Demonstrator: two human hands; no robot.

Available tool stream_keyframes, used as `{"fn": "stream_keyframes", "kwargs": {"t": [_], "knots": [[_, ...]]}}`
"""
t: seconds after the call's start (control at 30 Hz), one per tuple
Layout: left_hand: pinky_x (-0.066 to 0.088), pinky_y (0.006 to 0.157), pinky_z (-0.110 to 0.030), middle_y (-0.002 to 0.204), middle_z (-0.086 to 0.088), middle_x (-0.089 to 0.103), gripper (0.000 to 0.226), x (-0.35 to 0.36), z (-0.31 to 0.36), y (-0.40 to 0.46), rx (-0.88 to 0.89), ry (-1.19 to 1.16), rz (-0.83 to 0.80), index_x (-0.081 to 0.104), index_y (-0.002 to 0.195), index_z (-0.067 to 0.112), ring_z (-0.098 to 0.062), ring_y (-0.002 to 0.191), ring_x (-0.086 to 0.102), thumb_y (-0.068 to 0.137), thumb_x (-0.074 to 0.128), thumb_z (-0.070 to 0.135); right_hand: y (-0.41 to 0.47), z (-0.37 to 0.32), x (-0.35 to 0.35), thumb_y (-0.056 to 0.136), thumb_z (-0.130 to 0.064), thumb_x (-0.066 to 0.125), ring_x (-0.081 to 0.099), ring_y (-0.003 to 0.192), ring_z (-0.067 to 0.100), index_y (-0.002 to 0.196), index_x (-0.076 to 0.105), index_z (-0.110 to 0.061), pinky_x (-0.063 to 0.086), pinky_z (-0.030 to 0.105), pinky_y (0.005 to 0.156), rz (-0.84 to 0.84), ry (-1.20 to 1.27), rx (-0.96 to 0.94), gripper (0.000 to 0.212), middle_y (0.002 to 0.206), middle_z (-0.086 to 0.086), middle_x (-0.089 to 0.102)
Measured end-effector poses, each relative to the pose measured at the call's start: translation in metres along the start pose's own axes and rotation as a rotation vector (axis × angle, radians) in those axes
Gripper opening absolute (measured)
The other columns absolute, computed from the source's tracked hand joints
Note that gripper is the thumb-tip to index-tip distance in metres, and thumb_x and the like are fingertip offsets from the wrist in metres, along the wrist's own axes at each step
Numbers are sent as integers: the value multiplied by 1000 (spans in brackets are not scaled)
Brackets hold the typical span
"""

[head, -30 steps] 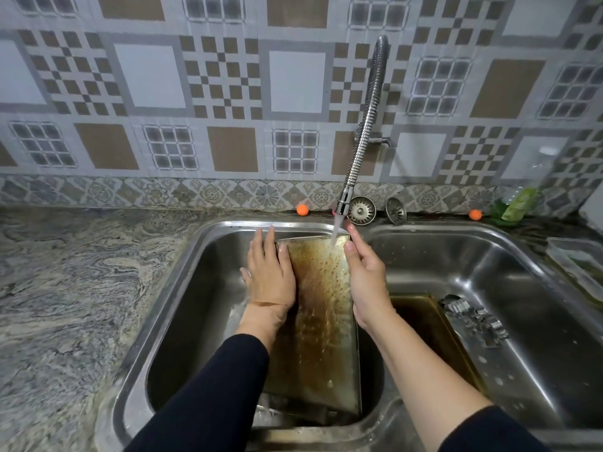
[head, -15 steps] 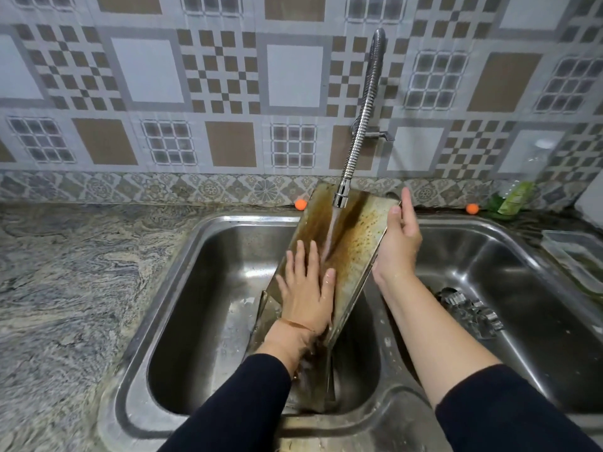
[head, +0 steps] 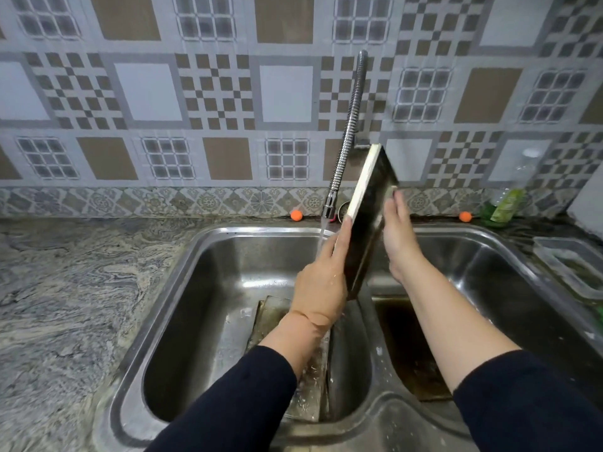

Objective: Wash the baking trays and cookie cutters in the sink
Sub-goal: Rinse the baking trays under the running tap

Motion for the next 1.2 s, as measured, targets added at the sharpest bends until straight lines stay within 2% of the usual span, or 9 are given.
{"fn": "stream_keyframes", "kwargs": {"t": [0.13, 0.2, 0.37, 0.43, 0.5, 0.57, 0.63, 1.0, 1.2], "knots": [[55, 73, -45, 131, -6, 56, 76, 5, 30, 9, 14, -203, 76, -4, 149, 39, -33, 85, 64, 95, 38, 4, 2, 35, -41, 98, -49, 33, 26, 141, 31, 146, 12, -50, 25, 49, 114, 59, -249, 114, 52, 156, 6, 20], [51, 88, -38, 136, -5, 53, 73, 13, 39, 14, -79, -331, 79, -1, 150, 39, -27, 103, 62, 97, 37, 7, 2, 40, -61, 98, -47, 36, 23, 143, 29, 147, 13, -47, 23, 49, 115, 39, -267, 96, 54, 158, 4, 20], [51, 88, -35, 133, -5, 56, 69, 58, 43, 3, -177, -396, -163, -14, 149, 37, -19, 102, 61, 101, 34, 28, 4, 58, -119, 91, -55, 49, 19, 143, 34, 148, 14, -44, 23, 51, 112, 79, -548, 203, 68, 159, 5, 4], [46, 98, -42, 146, -1, 42, 65, 78, 39, -6, -191, -346, -306, -13, 149, 37, -19, 123, 51, 100, 29, 42, 4, 73, -143, 88, -58, 52, 26, 140, 35, 148, 13, -44, 28, 52, 112, 67, -654, 241, 73, 157, 5, 11], [28, 113, -48, 159, -1, 17, 64, 98, 28, -16, -261, -153, -491, -7, 152, 31, -20, 143, 24, 99, 24, 50, 2, 92, -167, 86, -57, 55, 30, 137, 36, 148, 13, -44, 32, 52, 110, 57, -738, 297, 77, 155, 6, 16], [5, 119, -53, 160, 0, -14, 72, 113, 18, -30, -302, 120, -723, -10, 152, 20, -17, 147, -9, 98, 24, 53, -1, 115, -186, 85, -56, 58, 32, 136, 37, 148, 14, -43, 33, 54, 108, 33, -824, 354, 78, 153, 7, 22], [-7, 117, -54, 155, 0, -29, 80, 121, 15, -42, -282, 281, -856, -17, 150, 15, -18, 143, -24, 97, 27, 55, -5, 141, -198, 81, -58, 60, 32, 136, 37, 148, 16, -43, 32, 56, 108, 2, -896, 402, 81, 152, 7, 25], [-12, 116, -52, 155, -1, -28, 70, 129, 15, -44, -270, 378, -803, -16, 150, 15, -18, 143, -26, 99, 23, 43, -6, 225, -184, 83, -56, 60, 9, 142, 38, 151, 3, -34, 22, 57, 112, -132, -1147, 603, 91, 158, 8, 3], [-13, 116, -51, 156, 0, -28, 69, 131, 12, -46, -271, 369, -783, -15, 151, 16, -17, 142, -26, 98, 22, 42, -8, 227, -178, 87, -54, 55, 14, 136, 33, 150, 13, -26, 30, 52, 107, -122, -1268, 609, 81, 150, 9, 9]]}}
Point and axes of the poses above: each hand's wrist, its own y-axis towards the middle knuckle, its own x-axis out of the palm, z = x × y, the point moved 3 cm from there along y, towards the middle knuckle
